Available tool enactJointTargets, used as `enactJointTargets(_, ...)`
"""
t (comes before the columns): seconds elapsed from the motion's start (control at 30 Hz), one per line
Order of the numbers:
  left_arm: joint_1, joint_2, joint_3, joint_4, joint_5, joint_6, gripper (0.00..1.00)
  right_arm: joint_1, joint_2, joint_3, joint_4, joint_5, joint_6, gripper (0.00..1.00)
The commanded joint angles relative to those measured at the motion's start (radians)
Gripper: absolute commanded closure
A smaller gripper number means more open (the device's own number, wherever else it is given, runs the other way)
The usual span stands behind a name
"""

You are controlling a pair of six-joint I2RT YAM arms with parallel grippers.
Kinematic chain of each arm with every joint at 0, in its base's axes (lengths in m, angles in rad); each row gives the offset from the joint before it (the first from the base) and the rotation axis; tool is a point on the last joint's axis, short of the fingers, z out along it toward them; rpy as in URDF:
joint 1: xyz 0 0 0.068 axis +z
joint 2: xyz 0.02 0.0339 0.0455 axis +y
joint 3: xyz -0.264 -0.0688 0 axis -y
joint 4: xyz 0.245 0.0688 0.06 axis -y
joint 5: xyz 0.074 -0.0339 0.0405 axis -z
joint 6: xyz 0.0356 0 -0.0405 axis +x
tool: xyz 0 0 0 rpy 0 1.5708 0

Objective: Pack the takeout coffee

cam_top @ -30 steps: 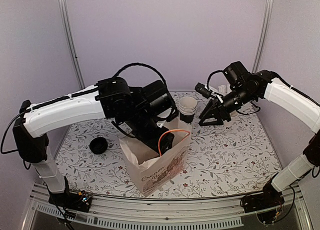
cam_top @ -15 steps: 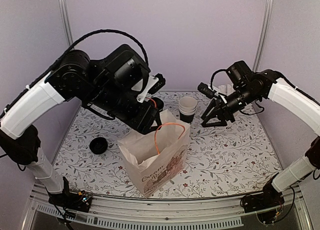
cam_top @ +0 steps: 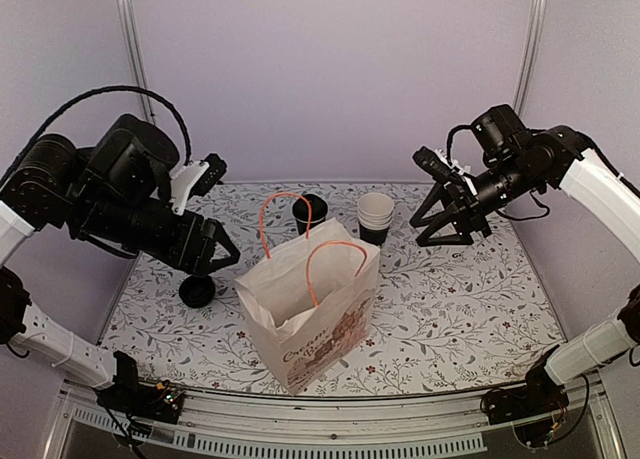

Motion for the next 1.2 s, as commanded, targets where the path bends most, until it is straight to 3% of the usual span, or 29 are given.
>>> enactJointTargets(0.0,0.056,0.063,-0.060,0.140,0.039,0.079,0.33,0.003,0.013,-0.026,0.033,-0.008,-0.016,0.50)
enactJointTargets(0.23,0.179,0.192,-0.050,0.190,0.082,0.207,0.39,-0.002,-0.005,-0.111,0.101,0.098,0.011,0.50)
enactJointTargets(0.3,0.203,0.218,-0.048,0.196,0.098,0.242,0.50,-0.040,-0.032,-0.145,0.136,0.130,0.022,0.51)
enactJointTargets(0.37,0.215,0.241,-0.032,0.189,0.094,0.270,0.68,-0.104,-0.069,-0.172,0.163,0.112,0.036,0.51)
enactJointTargets(0.47,0.220,0.245,-0.028,0.202,0.119,0.330,0.78,-0.199,-0.107,-0.216,0.187,0.061,0.044,0.51)
enactJointTargets(0.6,0.227,0.263,-0.009,0.188,0.121,0.399,1.00,-0.272,-0.147,-0.319,0.261,0.043,0.062,0.52)
enactJointTargets(0.97,0.203,0.279,0.131,0.148,-0.210,0.544,1.00,-0.466,-0.209,-0.549,0.479,-0.051,0.128,0.52)
enactJointTargets(1.17,0.084,0.316,0.001,0.208,-0.436,0.611,1.00,-0.491,-0.290,-0.668,0.538,-0.107,0.134,0.51)
